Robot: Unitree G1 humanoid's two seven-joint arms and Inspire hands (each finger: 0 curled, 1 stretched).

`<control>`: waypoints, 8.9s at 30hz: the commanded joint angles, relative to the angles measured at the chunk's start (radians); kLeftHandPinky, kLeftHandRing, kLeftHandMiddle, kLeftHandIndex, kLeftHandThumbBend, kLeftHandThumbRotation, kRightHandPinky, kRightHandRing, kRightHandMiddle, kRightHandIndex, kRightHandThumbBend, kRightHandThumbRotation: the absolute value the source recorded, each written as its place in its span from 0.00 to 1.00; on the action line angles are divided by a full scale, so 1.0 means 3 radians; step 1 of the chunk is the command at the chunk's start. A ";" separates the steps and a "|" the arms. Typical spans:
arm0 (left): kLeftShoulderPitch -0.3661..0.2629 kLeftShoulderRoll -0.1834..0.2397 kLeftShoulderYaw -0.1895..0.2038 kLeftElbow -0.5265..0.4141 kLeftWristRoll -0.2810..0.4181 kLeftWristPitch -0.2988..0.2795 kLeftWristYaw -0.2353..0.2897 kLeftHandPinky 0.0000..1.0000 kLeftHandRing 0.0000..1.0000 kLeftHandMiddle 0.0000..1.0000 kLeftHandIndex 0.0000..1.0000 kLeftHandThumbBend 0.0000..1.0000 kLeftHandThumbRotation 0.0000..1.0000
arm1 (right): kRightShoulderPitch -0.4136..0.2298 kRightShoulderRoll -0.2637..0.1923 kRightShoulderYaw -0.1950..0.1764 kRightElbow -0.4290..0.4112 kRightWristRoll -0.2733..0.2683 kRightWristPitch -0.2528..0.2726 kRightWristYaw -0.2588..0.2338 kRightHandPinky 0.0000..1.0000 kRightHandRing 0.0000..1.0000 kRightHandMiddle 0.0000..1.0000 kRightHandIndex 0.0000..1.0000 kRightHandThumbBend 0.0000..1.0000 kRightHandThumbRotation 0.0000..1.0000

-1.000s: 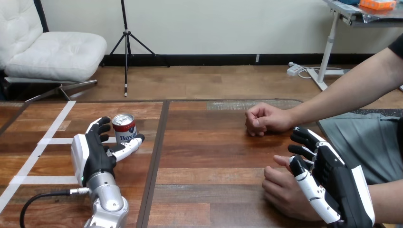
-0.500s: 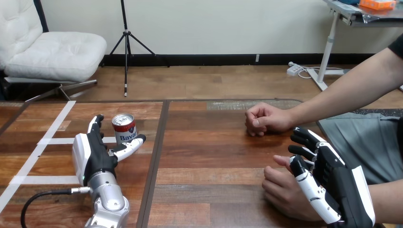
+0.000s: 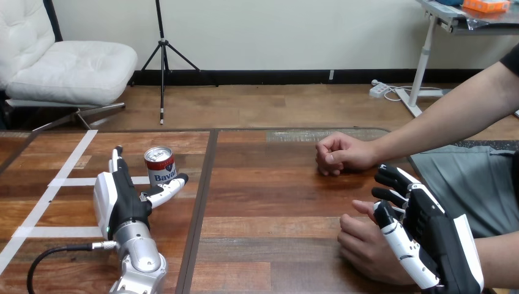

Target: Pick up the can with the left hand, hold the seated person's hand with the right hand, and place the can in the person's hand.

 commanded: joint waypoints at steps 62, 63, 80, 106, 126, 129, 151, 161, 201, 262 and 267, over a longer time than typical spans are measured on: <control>-0.0363 0.0006 0.0004 0.0021 -0.0002 -0.0155 -0.0150 0.69 0.80 0.86 0.84 0.75 0.03 | -0.0065 -0.0019 0.0013 -0.0225 0.0017 -0.0042 -0.0018 0.70 0.80 0.84 0.83 0.55 0.64; -0.0372 0.0002 0.0013 0.0027 -0.0011 -0.0163 -0.0153 0.69 0.80 0.85 0.83 0.75 0.01 | -0.0069 -0.0020 0.0014 -0.0223 0.0012 -0.0043 -0.0019 0.70 0.80 0.84 0.83 0.56 0.65; -0.0391 -0.0001 0.0017 0.0050 -0.0009 -0.0176 -0.0169 0.72 0.80 0.82 0.80 0.72 0.00 | -0.0067 -0.0018 0.0009 -0.0242 -0.0019 -0.0026 -0.0037 0.71 0.80 0.84 0.83 0.55 0.65; -0.0344 -0.0021 0.0016 0.0068 -0.0008 -0.0323 -0.0113 0.67 0.72 0.72 0.69 0.67 0.00 | -0.0071 -0.0022 0.0010 -0.0231 0.0033 -0.0044 -0.0014 0.69 0.79 0.83 0.82 0.54 0.64; -0.0306 -0.0028 0.0064 0.0080 -0.0048 -0.0424 -0.0115 0.57 0.61 0.62 0.62 0.63 0.00 | -0.0066 -0.0021 0.0016 -0.0256 -0.0004 -0.0020 -0.0025 0.69 0.79 0.84 0.82 0.54 0.65; -0.0303 -0.0028 0.0068 0.0082 -0.0047 -0.0418 -0.0118 0.56 0.60 0.61 0.61 0.63 0.00 | -0.0071 -0.0023 0.0015 -0.0251 -0.0014 -0.0030 -0.0029 0.70 0.79 0.83 0.82 0.54 0.65; -0.0276 -0.0010 0.0031 0.0078 0.0003 -0.0387 -0.0119 0.52 0.58 0.60 0.60 0.64 0.00 | -0.0089 -0.0018 0.0020 -0.0235 -0.0011 -0.0046 -0.0028 0.70 0.79 0.83 0.82 0.55 0.65; -0.0248 -0.0006 0.0035 0.0064 -0.0020 -0.0433 -0.0199 0.53 0.59 0.61 0.60 0.65 0.00 | -0.0098 -0.0016 0.0022 -0.0227 -0.0018 -0.0057 -0.0032 0.69 0.79 0.83 0.82 0.54 0.65; -0.0272 0.0014 -0.0152 0.0044 0.0246 -0.0249 0.0151 0.79 0.87 0.90 0.89 0.86 0.15 | -0.0055 -0.0005 0.0031 -0.0240 0.0015 -0.0019 -0.0021 0.70 0.79 0.83 0.82 0.56 0.65; -0.0313 0.0010 -0.0100 0.0093 0.0199 -0.0246 0.0037 0.73 0.82 0.85 0.84 0.81 0.10 | -0.0032 -0.0005 0.0032 -0.0200 0.0024 -0.0058 -0.0020 0.71 0.80 0.84 0.83 0.55 0.64; -0.0317 0.0010 -0.0081 0.0088 0.0172 -0.0268 -0.0030 0.74 0.82 0.85 0.83 0.80 0.10 | -0.0013 -0.0005 0.0033 -0.0229 -0.0014 -0.0048 -0.0038 0.71 0.80 0.84 0.83 0.55 0.63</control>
